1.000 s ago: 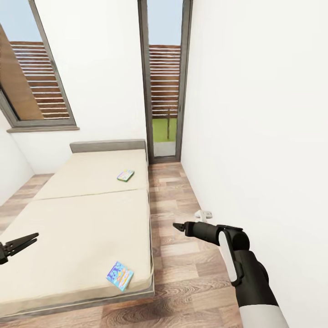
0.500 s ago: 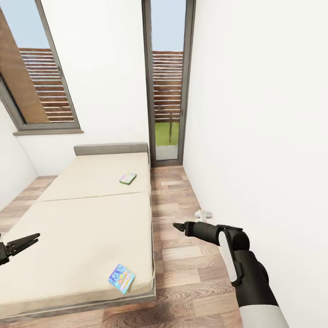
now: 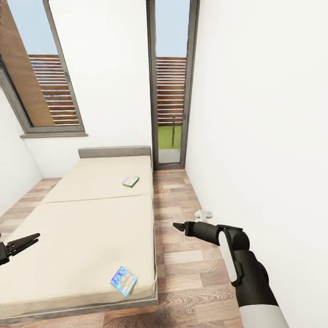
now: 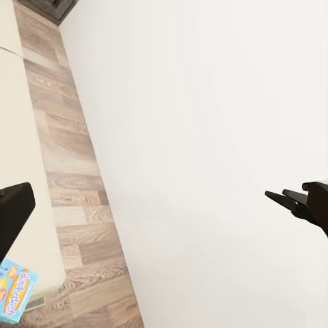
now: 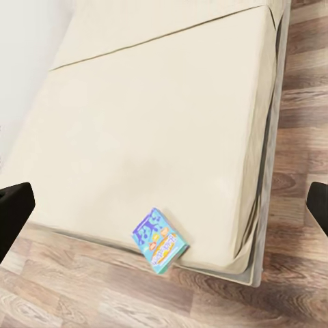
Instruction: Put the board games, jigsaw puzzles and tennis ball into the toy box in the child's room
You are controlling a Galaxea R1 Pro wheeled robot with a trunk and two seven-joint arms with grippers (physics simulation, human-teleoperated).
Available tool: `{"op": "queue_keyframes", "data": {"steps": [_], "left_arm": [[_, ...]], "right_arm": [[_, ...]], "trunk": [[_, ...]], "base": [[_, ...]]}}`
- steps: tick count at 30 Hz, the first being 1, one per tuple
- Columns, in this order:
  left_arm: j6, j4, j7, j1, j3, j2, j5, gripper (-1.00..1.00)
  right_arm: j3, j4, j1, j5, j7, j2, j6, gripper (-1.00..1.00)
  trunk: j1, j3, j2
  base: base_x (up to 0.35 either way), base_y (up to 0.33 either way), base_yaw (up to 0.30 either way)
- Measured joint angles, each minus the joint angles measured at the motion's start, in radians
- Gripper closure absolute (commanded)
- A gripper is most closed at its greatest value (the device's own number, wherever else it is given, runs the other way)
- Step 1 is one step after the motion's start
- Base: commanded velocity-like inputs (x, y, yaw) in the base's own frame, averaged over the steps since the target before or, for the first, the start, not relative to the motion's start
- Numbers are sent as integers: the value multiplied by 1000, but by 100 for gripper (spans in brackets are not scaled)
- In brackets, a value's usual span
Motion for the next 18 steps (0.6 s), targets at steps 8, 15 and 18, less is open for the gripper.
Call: {"op": "queue_keyframes", "data": {"steps": [8,15,18], "left_arm": [[0,0,0,0,0,0,0,-100],[0,0,0,0,1,0,0,-100],[0,0,0,0,1,0,0,-100]], "right_arm": [[0,0,0,0,0,0,0,-100],[0,1,0,-1,0,0,0,-100],[0,1,0,-1,0,0,0,-100]], "trunk": [[0,13,0],[0,25,0],[0,30,0]], "base": [[0,0,66],[0,0,66],[0,0,66]]}}
